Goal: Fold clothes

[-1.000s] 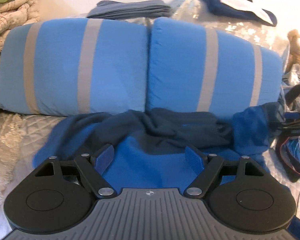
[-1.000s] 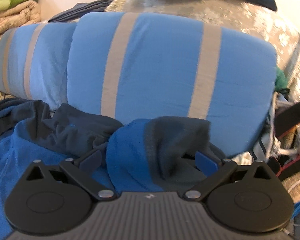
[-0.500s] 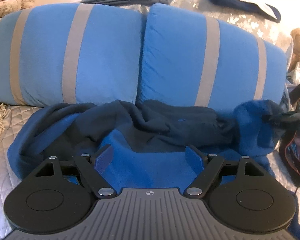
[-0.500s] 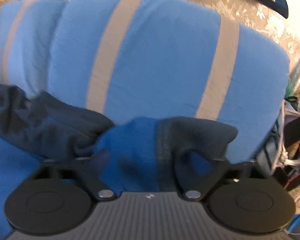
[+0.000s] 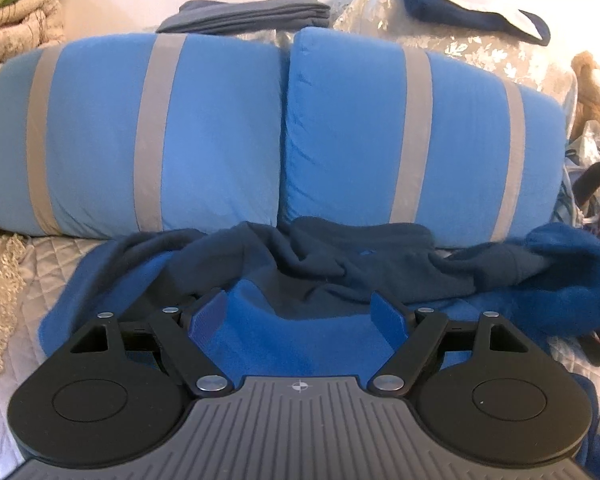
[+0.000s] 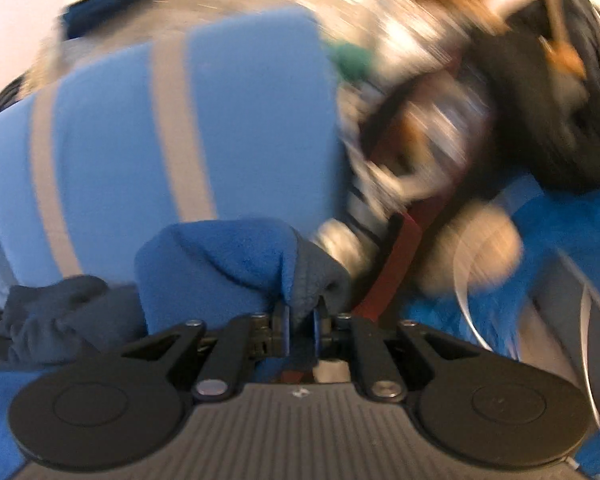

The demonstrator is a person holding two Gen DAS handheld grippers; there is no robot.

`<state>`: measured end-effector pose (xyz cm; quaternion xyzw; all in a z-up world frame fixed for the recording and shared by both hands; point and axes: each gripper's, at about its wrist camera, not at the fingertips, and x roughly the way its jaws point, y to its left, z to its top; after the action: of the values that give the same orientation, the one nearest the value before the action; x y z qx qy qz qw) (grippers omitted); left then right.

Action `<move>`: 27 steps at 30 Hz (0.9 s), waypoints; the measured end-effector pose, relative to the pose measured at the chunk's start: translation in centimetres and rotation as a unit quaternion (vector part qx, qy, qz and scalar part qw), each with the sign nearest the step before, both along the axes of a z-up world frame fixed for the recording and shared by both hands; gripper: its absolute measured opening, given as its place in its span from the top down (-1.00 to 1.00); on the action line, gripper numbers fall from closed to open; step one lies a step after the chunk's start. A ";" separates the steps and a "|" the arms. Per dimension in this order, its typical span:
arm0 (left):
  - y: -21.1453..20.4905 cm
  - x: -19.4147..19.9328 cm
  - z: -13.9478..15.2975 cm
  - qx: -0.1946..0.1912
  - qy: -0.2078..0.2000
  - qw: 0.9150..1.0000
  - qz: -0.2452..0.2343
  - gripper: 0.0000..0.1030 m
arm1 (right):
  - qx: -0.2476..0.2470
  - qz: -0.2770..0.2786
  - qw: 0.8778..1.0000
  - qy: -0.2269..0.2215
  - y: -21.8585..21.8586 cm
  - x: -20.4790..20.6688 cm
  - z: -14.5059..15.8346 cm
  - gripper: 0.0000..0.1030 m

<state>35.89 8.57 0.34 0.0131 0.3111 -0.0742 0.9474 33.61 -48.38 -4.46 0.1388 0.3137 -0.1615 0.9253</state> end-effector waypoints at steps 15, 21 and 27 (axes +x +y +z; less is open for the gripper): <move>-0.8 -1.9 1.9 0.031 0.001 0.999 -0.006 -0.48 | -0.111 0.002 0.994 0.000 0.4 -7.5 -1.1 -0.31; -0.8 -1.8 0.8 0.023 0.014 1.000 -0.011 -0.48 | -0.257 0.143 0.955 0.027 6.6 -3.1 -0.2 -0.39; 3.3 0.0 1.0 0.053 0.021 0.998 0.011 -0.48 | -0.298 0.185 0.932 0.089 9.0 3.3 -2.5 -0.35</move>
<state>35.87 11.91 1.33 0.0586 0.3344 -0.0473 0.9394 36.96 -39.34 -6.92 -0.2189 0.3528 -0.0850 0.9058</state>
